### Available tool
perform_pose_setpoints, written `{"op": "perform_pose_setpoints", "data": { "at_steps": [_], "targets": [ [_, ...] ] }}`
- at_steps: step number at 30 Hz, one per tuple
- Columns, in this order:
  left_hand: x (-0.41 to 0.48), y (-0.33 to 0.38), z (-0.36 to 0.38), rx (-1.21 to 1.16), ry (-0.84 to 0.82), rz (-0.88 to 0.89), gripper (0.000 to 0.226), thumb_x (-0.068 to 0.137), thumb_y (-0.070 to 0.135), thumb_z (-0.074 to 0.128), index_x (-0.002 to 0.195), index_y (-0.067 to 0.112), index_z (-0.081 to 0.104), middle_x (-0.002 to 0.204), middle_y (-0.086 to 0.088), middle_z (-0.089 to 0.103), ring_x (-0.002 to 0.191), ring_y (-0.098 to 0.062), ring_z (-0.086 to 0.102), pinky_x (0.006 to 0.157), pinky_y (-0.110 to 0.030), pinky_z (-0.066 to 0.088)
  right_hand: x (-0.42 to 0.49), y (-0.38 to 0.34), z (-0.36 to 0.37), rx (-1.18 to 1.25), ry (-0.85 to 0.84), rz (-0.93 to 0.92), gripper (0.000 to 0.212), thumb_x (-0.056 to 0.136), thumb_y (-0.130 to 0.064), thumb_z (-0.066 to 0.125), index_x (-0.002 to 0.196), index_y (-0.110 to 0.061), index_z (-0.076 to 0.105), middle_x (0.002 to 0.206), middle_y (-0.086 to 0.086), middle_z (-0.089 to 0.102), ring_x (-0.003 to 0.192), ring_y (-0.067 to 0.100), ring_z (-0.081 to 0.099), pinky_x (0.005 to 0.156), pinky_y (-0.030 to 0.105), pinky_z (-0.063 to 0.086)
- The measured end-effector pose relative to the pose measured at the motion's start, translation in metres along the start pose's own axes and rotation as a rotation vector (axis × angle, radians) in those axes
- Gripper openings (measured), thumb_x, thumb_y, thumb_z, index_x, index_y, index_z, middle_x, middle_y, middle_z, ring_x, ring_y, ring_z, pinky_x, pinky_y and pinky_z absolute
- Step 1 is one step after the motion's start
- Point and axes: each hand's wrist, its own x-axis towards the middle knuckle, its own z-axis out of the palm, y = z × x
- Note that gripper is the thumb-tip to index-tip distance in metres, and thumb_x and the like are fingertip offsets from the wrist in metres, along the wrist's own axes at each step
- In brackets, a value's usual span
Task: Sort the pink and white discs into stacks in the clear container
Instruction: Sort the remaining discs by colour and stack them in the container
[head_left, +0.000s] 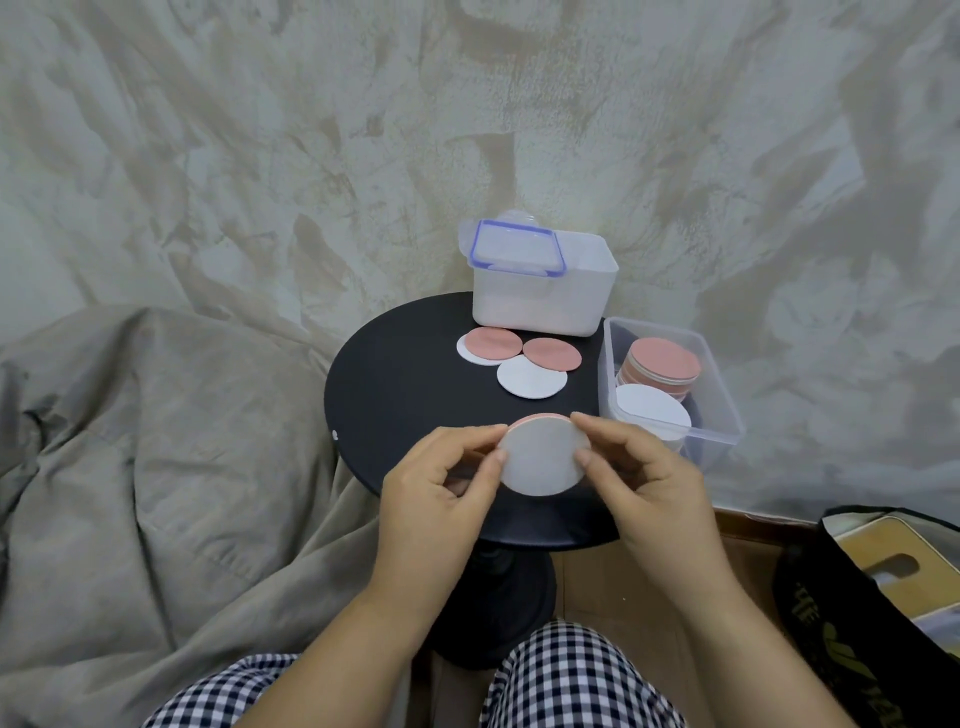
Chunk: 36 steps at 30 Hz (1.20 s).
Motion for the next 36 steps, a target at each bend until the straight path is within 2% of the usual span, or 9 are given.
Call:
{"op": "perform_pose_setpoints", "data": {
  "at_steps": [4, 7, 11, 13, 18, 22, 26, 31, 36],
  "targets": [
    [0.012, 0.014, 0.02, -0.036, -0.081, 0.018, 0.024, 0.084, 0.009, 0.064, 0.101, 0.026, 0.068, 0.091, 0.012, 0.067, 0.085, -0.005, 0.063, 0.068, -0.019, 0.053, 0.018, -0.01, -0.04, 0.02, 0.015, 0.069, 0.039, 0.084, -0.005, 0.062, 0.094, -0.042, 0.069, 0.099, -0.015, 0.071, 0.095, 0.001, 0.063, 0.077, 0.017, 0.053],
    [0.022, 0.018, 0.041, -0.009, -0.2, 0.018, 0.032, 0.082, 0.014, 0.068, 0.107, 0.032, 0.062, 0.101, 0.016, 0.06, 0.088, -0.001, 0.059, 0.065, -0.012, 0.048, 0.039, -0.016, -0.078, 0.047, 0.061, 0.127, 0.036, 0.086, 0.001, 0.058, 0.094, -0.033, 0.067, 0.09, -0.017, 0.072, 0.085, 0.0, 0.066, 0.069, 0.017, 0.055],
    [0.039, 0.014, 0.066, 0.119, -0.398, -0.012, 0.056, 0.074, 0.028, 0.075, 0.124, 0.035, 0.049, 0.114, 0.026, 0.043, 0.101, 0.003, 0.05, 0.08, -0.021, 0.05, 0.062, -0.012, -0.114, -0.023, -0.001, 0.24, 0.03, 0.087, 0.001, 0.057, 0.096, -0.026, 0.066, 0.085, -0.009, 0.073, 0.078, 0.008, 0.066, 0.061, 0.016, 0.054],
    [0.045, 0.013, 0.076, 0.134, -0.43, 0.005, 0.057, 0.071, 0.028, 0.077, 0.118, 0.04, 0.047, 0.112, 0.029, 0.04, 0.1, 0.002, 0.051, 0.082, -0.026, 0.051, 0.072, -0.008, -0.121, -0.107, -0.049, 0.309, 0.027, 0.087, 0.0, 0.058, 0.099, -0.022, 0.066, 0.09, -0.004, 0.071, 0.078, 0.01, 0.065, 0.059, 0.016, 0.053],
    [0.046, 0.007, 0.088, 0.094, -0.391, -0.001, 0.052, 0.074, 0.021, 0.076, 0.107, 0.046, 0.044, 0.108, 0.028, 0.044, 0.094, 0.01, 0.051, 0.076, -0.025, 0.054, 0.093, -0.002, -0.124, -0.248, -0.229, 0.395, 0.026, 0.087, -0.003, 0.059, 0.102, -0.024, 0.067, 0.095, 0.001, 0.071, 0.086, 0.016, 0.067, 0.067, 0.025, 0.056],
    [0.046, 0.004, 0.091, 0.064, -0.371, -0.019, 0.051, 0.074, 0.019, 0.076, 0.104, 0.046, 0.045, 0.108, 0.024, 0.047, 0.091, 0.009, 0.054, 0.074, -0.025, 0.055, 0.105, -0.005, -0.12, -0.309, -0.355, 0.403, 0.026, 0.088, -0.004, 0.058, 0.102, -0.024, 0.067, 0.085, -0.005, 0.066, 0.074, 0.007, 0.062, 0.064, 0.018, 0.054],
    [0.045, 0.002, 0.092, 0.043, -0.369, -0.049, 0.048, 0.074, 0.02, 0.076, 0.107, 0.041, 0.049, 0.111, 0.019, 0.051, 0.09, 0.005, 0.056, 0.075, -0.028, 0.056, 0.113, -0.01, -0.112, -0.396, -0.478, 0.41, 0.029, 0.089, -0.003, 0.056, 0.094, -0.029, 0.067, 0.087, -0.008, 0.066, 0.077, 0.006, 0.061, 0.063, 0.016, 0.053],
    [0.044, 0.002, 0.092, 0.03, -0.364, -0.074, 0.047, 0.074, 0.019, 0.076, 0.109, 0.036, 0.05, 0.111, 0.017, 0.054, 0.089, 0.005, 0.057, 0.075, -0.03, 0.056, 0.116, -0.005, -0.102, -0.504, -0.494, 0.392, 0.025, 0.088, -0.002, 0.057, 0.106, -0.018, 0.064, 0.096, 0.005, 0.067, 0.086, 0.025, 0.064, 0.079, 0.035, 0.055],
    [0.044, 0.003, 0.091, 0.024, -0.366, -0.082, 0.048, 0.073, 0.018, 0.076, 0.104, 0.041, 0.048, 0.109, 0.02, 0.055, 0.089, 0.006, 0.056, 0.075, -0.032, 0.056, 0.117, -0.003, -0.097, -0.589, -0.487, 0.362, 0.022, 0.087, -0.003, 0.057, 0.103, -0.014, 0.069, 0.083, -0.006, 0.066, 0.072, 0.014, 0.061, 0.071, 0.024, 0.052]
  ]
}}
